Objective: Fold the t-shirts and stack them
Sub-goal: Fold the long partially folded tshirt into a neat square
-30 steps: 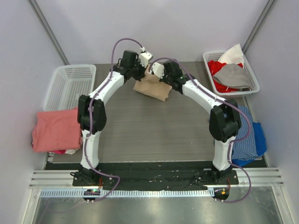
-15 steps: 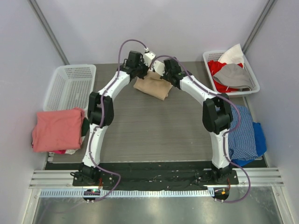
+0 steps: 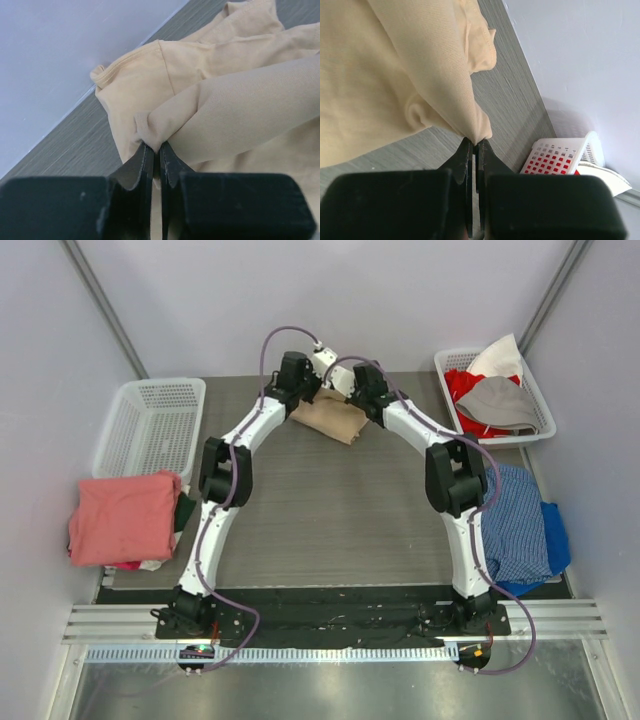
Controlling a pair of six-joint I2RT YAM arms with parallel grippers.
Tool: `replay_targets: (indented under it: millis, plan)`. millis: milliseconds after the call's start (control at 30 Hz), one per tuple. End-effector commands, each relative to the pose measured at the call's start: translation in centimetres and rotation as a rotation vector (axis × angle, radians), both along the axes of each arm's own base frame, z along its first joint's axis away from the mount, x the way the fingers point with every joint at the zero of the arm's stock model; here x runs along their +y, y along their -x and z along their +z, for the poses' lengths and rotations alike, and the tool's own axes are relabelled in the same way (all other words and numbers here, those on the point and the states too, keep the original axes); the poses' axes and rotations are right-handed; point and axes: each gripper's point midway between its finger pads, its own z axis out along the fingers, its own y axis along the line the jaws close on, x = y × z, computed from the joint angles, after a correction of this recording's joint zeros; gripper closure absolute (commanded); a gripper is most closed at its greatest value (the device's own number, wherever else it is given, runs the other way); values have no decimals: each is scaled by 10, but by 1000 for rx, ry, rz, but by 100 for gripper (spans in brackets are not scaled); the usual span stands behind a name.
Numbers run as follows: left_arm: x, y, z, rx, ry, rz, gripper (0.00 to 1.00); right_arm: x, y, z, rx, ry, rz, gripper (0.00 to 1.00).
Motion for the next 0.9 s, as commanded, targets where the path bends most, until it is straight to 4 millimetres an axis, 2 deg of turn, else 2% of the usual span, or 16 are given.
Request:
replay_targets:
  millis: [0,100,167,200,233,367,400,467,500,600,633,700,867]
  plan:
    - [21,-37,28,-184,-11,96,89,-18,-25,26,-126,11,-60,99]
    - [15,-43,24,-237,-40,75,82,-19,-33,19,-152,35,-68,99]
    - [19,-49,19,-271,-66,105,78,-23,-38,10,-153,51,-79,99]
    - [19,-51,17,-280,-75,106,70,-26,-41,13,-166,51,-87,99]
    - [20,-53,15,-287,-78,108,66,-27,-43,11,-169,58,-90,99]
    - [19,-57,15,-323,-80,117,61,-34,-49,7,-189,76,-106,99]
    - [20,-58,17,-332,-79,120,51,-36,-51,4,-192,83,-112,99]
    - [21,-61,19,-354,-80,136,38,-38,-53,3,-197,90,-119,96]
    - [20,-61,21,-361,-79,141,22,-39,-55,4,-207,90,-123,94]
    - [23,-62,27,-385,-77,165,4,-43,-56,4,-215,95,-136,87]
    - [24,-64,32,-400,-69,179,0,-45,-56,4,-214,97,-140,84]
    - [25,-64,37,-412,-66,194,0,-46,-56,5,-216,101,-145,81]
    - [26,-63,46,-420,-57,214,0,-47,-60,13,-252,95,-164,64]
